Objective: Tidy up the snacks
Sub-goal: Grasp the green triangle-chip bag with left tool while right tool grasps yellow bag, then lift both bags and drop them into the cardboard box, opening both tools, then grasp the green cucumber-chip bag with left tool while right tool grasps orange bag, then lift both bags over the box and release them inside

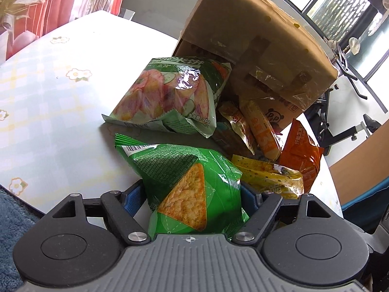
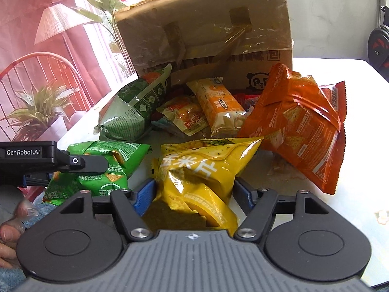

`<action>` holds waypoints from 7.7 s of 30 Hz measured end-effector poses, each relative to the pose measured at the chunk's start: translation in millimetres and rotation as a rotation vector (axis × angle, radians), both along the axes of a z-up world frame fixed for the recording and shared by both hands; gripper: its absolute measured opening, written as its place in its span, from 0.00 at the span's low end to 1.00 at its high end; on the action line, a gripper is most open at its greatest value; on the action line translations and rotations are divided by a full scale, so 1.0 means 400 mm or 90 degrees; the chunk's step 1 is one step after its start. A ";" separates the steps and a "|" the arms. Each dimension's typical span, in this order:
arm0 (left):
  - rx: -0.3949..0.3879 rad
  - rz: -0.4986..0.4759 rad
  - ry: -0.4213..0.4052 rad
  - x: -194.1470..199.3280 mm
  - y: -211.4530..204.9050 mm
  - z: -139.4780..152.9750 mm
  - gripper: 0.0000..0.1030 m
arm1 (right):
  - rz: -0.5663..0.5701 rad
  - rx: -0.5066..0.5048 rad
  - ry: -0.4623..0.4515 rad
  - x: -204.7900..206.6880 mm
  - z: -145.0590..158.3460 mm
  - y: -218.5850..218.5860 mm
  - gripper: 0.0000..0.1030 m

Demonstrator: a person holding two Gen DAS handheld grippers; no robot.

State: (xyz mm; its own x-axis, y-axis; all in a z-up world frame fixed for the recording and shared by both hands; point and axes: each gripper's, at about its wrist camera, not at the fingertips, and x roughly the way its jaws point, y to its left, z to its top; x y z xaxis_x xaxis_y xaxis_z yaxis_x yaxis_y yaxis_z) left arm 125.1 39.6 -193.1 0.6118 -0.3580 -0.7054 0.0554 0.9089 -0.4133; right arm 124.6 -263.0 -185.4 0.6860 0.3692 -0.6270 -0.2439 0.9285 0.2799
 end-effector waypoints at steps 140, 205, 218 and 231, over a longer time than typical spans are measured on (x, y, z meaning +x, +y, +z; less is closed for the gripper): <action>0.139 -0.044 -0.209 0.240 -0.039 0.159 0.88 | -0.104 -0.034 -0.076 0.158 0.033 -0.234 0.96; 0.115 -0.037 -0.420 0.184 -0.020 0.514 0.68 | -0.029 -0.001 -0.336 0.224 0.399 -0.184 0.72; 0.059 -0.092 -0.410 0.491 -0.238 0.506 0.68 | -0.042 -0.086 -0.388 0.401 0.459 -0.152 0.72; -0.007 -0.062 -0.187 0.665 -0.270 0.315 0.70 | -0.037 -0.104 -0.344 0.484 0.416 -0.151 0.72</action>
State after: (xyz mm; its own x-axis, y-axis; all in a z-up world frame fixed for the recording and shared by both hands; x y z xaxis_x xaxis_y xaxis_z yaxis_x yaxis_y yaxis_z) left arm 391.2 -68.4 -67.2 0.7513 -0.4323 -0.4987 0.2611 0.8887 -0.3770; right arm 318.3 -323.6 -19.1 0.9414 0.2493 -0.2273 -0.2604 0.9653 -0.0194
